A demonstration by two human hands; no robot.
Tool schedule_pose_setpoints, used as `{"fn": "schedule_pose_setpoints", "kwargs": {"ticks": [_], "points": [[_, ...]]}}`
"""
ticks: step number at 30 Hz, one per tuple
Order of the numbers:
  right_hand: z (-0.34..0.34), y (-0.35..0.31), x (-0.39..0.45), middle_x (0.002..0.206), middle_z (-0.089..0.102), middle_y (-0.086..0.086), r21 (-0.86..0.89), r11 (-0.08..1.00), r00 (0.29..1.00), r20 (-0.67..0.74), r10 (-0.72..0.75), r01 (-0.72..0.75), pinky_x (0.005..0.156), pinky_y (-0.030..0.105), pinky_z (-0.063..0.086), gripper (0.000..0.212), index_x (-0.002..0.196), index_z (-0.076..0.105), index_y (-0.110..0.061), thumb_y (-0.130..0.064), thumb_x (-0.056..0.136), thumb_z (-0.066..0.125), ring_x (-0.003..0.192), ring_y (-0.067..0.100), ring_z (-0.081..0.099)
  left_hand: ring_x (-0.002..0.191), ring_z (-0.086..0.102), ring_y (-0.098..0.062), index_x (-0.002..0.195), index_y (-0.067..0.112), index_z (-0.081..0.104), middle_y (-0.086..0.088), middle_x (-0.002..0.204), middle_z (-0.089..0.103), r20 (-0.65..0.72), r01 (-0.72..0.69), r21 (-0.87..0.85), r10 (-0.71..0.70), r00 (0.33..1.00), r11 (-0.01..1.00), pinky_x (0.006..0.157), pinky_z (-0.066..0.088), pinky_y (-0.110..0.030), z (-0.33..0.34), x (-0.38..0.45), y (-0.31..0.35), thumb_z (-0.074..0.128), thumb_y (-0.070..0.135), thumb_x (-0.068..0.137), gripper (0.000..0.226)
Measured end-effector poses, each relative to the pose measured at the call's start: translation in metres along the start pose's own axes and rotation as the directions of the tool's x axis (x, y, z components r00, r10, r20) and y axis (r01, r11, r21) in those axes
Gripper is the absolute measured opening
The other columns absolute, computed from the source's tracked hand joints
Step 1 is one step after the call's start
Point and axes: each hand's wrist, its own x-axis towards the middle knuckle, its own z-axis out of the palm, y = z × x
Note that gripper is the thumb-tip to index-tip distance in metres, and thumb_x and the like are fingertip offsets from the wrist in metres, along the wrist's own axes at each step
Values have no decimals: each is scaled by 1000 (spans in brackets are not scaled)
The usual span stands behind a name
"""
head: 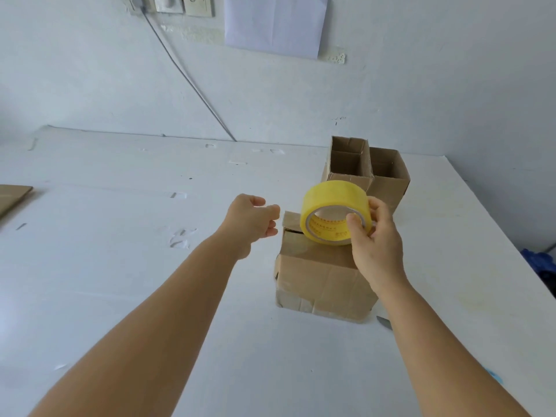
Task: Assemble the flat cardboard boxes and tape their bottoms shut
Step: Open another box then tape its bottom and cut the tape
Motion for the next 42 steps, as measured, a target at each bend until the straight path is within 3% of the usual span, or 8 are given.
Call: {"fn": "schedule_pose_setpoints", "kwargs": {"ticks": [5, 10, 15, 19, 23, 28, 33, 42], "points": [[1, 0, 4, 93, 64, -20, 56, 997, 984, 172, 48, -58, 76, 25, 46, 31, 112, 51, -37, -35, 85, 66, 91, 4, 61, 67, 62, -16, 117, 0, 45, -12, 85, 59, 31, 54, -80, -52, 998, 995, 70, 58, -31, -9, 5, -15, 60, 5, 86, 34], [-5, -1, 4, 103, 61, -14, 318, 943, 995, 47, 83, -94, 74, 20, 44, 22, 102, 55, -45, -33, 86, 65, 85, -9, 58, 57, 56, -11, 105, 0, 52, -8, 77, 54, 82, 76, -133, -66, 994, 988, 56, 54, -23, -21, 15, -14, 59, 1, 87, 20], [-5, 1, 4, 98, 59, -19, 209, 977, 999, -10, 54, -51, 74, 20, 44, 22, 111, 53, -42, -37, 91, 59, 91, -1, 56, 59, 55, -14, 85, 4, 56, -7, 73, 51, 140, 91, -169, -67, 988, 981, 58, 55, -24, -19, 13, -18, 53, -2, 87, 7], [-7, 4, 7, 91, 59, -18, 141, 987, 997, -18, 80, -77, 70, 18, 41, 23, 115, 50, -39, -42, 92, 54, 87, -2, 55, 66, 57, -16, 102, 9, 60, -5, 76, 51, 202, 102, -198, -61, 977, 975, 64, 56, -26, -8, 10, -25, 46, -1, 89, 22], [-9, 6, 10, 88, 62, -14, 32, 993, 986, 128, 108, -113, 67, 21, 42, 6, 93, 54, -39, -42, 90, 57, 86, 1, 56, 71, 57, -15, 108, 8, 64, -3, 80, 47, 229, 112, -173, -70, 971, 978, 67, 56, -23, -6, 8, -31, 52, 12, 93, 20], [-6, 3, 13, 81, 60, -12, -3, 996, 993, 81, 90, -90, 63, 21, 40, 13, 87, 53, -35, -48, 89, 53, 80, 2, 55, 68, 62, -14, 115, 9, 56, -5, 98, 54, 135, 56, -245, -24, 991, 968, 63, 57, -26, -2, 11, -32, 53, 14, 94, 21], [-4, 2, 11, 85, 60, -11, 19, 997, 996, 36, 76, -76, 66, 24, 43, 14, 85, 51, -39, -51, 85, 57, 81, 2, 56, 52, 55, -9, 115, 2, 51, -7, 84, 54, -7, 55, -261, -59, 998, 964, 59, 57, -28, 4, 20, -33, 62, 15, 90, 30], [-1, 4, 9, 92, 62, -7, 4, 997, 997, 25, 72, -72, 71, 28, 46, 37, 100, 54, -32, -59, 76, 60, 87, 12, 59, 48, 56, -10, 118, 6, 46, -9, 73, 54, -3, 151, -143, -153, 988, 978, 78, 58, -39, 5, 30, -58, 65, 25, 88, 41]]}}
